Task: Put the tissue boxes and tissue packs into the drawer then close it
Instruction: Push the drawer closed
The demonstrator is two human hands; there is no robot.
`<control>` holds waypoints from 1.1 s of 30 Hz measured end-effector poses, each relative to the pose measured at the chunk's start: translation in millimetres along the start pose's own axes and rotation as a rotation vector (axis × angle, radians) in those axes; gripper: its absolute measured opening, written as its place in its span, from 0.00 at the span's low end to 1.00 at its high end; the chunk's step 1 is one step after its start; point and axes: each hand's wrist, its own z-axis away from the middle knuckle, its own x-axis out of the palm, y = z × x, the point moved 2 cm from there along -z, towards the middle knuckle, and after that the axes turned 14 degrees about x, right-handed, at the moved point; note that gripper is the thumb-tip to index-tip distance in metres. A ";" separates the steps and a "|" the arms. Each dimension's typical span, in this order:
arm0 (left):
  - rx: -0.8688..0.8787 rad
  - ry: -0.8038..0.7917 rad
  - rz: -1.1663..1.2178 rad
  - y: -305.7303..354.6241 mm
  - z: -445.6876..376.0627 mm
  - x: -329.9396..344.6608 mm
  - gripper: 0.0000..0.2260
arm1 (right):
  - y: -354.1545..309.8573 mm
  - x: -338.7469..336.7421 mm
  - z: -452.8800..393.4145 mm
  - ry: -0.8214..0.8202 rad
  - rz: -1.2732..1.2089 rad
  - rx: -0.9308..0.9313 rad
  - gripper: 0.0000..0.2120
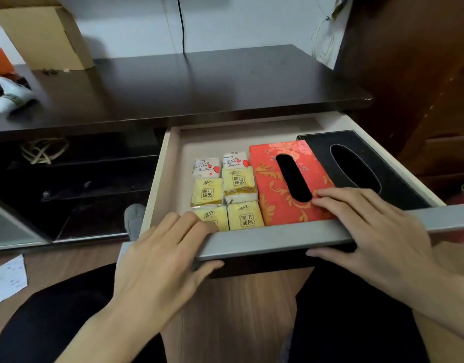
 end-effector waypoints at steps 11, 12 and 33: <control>0.039 0.046 -0.027 -47.1 -39.0 26.3 0.21 | 12.3 29.2 -58.8 0.111 0.015 -0.032 0.36; 0.040 0.051 -0.034 -54.5 -46.4 30.0 0.21 | 13.4 33.6 -69.0 0.116 0.022 -0.024 0.36; 0.013 0.344 -0.142 -135.2 -120.0 74.1 0.17 | 26.0 83.5 -115.0 0.168 -0.330 0.225 0.22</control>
